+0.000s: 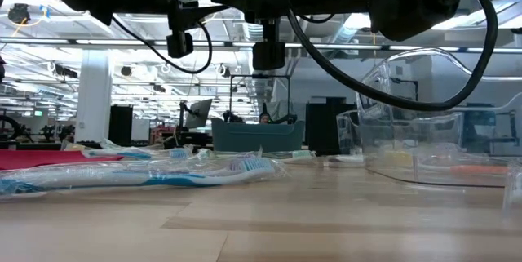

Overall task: Pick & Place Toothbrushes
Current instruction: Put the green toothbrush into the white bin

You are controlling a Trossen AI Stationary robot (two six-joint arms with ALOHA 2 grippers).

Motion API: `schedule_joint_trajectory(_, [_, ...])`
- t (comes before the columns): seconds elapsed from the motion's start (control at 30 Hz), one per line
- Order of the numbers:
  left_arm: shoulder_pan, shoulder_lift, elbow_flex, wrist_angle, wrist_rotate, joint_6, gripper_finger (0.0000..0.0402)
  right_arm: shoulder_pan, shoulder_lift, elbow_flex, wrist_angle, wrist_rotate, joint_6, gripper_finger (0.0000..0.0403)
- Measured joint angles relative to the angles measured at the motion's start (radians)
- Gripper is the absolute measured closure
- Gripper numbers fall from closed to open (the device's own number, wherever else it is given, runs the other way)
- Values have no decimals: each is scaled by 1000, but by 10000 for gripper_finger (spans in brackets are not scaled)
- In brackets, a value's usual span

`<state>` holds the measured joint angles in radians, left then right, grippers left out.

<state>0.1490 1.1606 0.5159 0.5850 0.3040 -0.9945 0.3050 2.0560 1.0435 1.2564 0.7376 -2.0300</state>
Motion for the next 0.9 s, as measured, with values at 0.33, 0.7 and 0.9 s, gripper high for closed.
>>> schedule_joint_trajectory(0.33, [-3,0,0,-6,-19,22,291,0,0,0,0,0,-1,397])
schedule_joint_trajectory(0.7, [-8,75,18,2,-18,21,292,0,2,0,-4,11,6,397])
schedule_joint_trajectory(0.9, [-8,82,50,8,0,21,300,0,2,0,1,23,5,388])
